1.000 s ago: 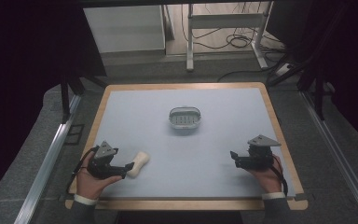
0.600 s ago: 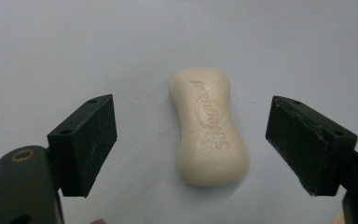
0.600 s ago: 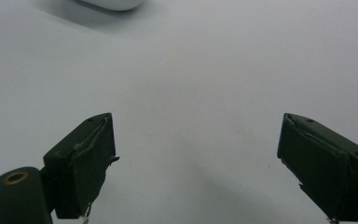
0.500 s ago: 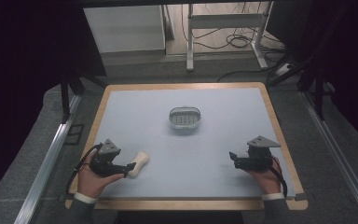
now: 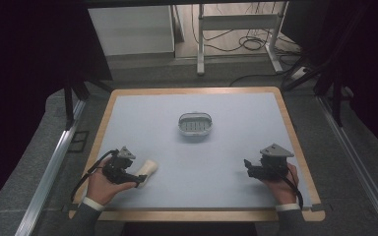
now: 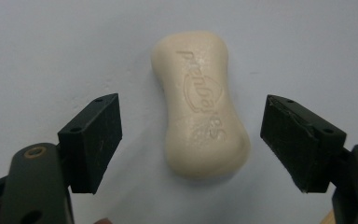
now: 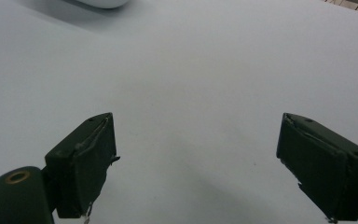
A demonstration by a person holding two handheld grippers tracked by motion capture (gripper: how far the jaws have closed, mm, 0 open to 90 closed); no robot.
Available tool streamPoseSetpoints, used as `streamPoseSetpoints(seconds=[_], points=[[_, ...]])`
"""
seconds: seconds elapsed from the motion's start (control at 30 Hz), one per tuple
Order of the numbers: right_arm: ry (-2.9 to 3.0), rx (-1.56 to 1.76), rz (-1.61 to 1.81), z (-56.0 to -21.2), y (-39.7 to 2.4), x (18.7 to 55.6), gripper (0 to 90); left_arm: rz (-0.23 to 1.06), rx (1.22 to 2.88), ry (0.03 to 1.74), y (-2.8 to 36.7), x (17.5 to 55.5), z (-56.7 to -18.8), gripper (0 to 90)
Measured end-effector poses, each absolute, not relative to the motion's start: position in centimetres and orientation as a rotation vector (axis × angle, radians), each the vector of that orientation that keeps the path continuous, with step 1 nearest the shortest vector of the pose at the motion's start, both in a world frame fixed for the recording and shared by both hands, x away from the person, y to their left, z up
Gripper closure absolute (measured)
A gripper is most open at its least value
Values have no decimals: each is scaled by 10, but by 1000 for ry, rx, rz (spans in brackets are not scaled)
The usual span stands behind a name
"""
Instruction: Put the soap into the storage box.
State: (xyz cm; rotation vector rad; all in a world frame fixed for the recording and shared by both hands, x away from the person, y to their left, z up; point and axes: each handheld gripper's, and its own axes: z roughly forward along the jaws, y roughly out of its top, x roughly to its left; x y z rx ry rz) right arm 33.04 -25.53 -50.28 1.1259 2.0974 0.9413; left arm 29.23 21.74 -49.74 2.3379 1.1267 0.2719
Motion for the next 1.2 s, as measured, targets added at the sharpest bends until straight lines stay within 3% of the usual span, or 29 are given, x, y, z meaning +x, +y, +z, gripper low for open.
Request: streamPoseSetpoints(seconds=[0.63, 1.2], points=[[2087, 1108, 874, -504, -252, 330, 116, 190, 2410, 1177, 202, 313, -495, 318], [2057, 1108, 890, -499, -256, 329, 116, 154, 2463, 1224, 192, 327, -510, 356]])
